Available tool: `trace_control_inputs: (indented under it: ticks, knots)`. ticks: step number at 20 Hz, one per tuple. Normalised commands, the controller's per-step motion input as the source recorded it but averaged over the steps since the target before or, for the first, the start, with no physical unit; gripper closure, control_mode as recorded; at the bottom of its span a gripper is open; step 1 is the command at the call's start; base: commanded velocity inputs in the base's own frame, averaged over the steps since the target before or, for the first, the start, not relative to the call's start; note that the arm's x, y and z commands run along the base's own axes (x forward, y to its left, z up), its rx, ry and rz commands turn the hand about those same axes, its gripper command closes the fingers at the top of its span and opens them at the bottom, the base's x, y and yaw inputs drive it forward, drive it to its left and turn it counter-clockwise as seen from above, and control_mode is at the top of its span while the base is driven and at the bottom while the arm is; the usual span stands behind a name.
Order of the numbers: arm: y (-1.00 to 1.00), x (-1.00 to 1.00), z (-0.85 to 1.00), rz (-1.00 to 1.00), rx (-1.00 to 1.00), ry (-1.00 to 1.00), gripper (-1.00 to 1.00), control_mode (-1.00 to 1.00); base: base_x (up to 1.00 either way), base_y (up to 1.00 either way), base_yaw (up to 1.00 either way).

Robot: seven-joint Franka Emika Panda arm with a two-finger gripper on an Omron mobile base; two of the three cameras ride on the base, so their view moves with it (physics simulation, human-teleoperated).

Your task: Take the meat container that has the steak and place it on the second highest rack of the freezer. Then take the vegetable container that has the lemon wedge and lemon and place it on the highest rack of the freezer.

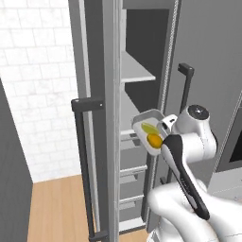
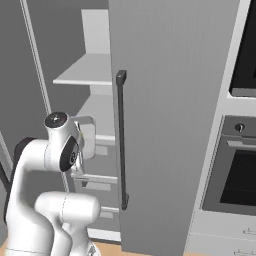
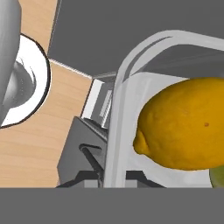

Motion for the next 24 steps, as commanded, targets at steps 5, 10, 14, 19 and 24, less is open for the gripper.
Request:
trace_control_inputs:
  ticks: [5,10,14,19,24]
  knots:
    - [0.0,0.74,-0.2,0.0,-0.03,0.0,1.0,-1.0,0.0,0.0,0.0]
    - [0.0,0.11,0.51,0.04,0.01,-0.15,1.0,-1.0,0.0,0.0,0.0]
    - [0.0,0.05,0.97,0.01,0.08,-0.09,1.0,-1.0,0.0,0.0,0.0]
    - [0.06,0.5,0.52,0.0,0.04,0.0,1.0,-1.0,0.0,0.0,0.0]
    - [0.19,0.66,0.52,0.0,0.0,0.0,1.0,-1.0,0.0,0.0,0.0]
